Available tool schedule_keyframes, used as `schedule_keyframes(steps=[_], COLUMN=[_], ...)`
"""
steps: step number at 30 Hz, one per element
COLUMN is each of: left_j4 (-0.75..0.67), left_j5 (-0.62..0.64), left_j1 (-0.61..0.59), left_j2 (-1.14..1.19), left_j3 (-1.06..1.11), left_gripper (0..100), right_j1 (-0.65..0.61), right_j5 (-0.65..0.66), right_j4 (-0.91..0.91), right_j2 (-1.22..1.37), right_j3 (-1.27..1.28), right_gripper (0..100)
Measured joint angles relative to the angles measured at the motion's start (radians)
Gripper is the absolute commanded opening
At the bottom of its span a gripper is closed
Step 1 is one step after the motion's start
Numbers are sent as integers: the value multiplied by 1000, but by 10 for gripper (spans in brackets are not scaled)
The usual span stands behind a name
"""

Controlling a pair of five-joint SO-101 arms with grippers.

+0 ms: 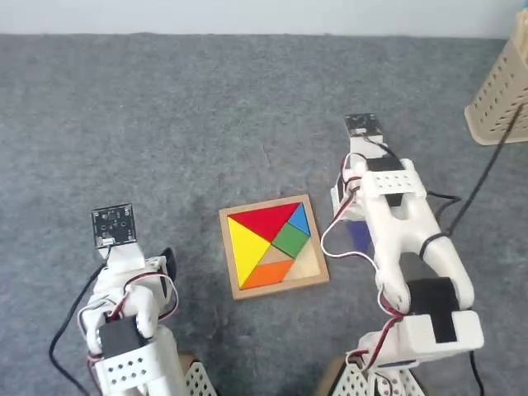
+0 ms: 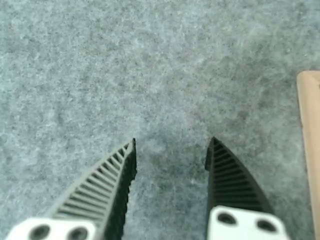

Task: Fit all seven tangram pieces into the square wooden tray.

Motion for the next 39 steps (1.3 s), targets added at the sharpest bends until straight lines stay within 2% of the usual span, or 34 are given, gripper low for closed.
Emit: schedule_keyframes(steps=[10, 24, 29, 39], left_j4=[0, 0, 0, 0], left_j5=[0, 0, 0, 0], left_j1=[0, 0, 0, 0], left_j2=[0, 0, 0, 0], left_j3=[0, 0, 0, 0], left_gripper=[216, 216, 216, 216], right_j1=[-5, 14, 15, 23], right_j5=[0, -5, -5, -6], right_j4=[0, 11, 20, 38], right_j2=[109, 121, 121, 117], right_j3=[-26, -34, -34, 5], right_gripper=[191, 192, 245, 247])
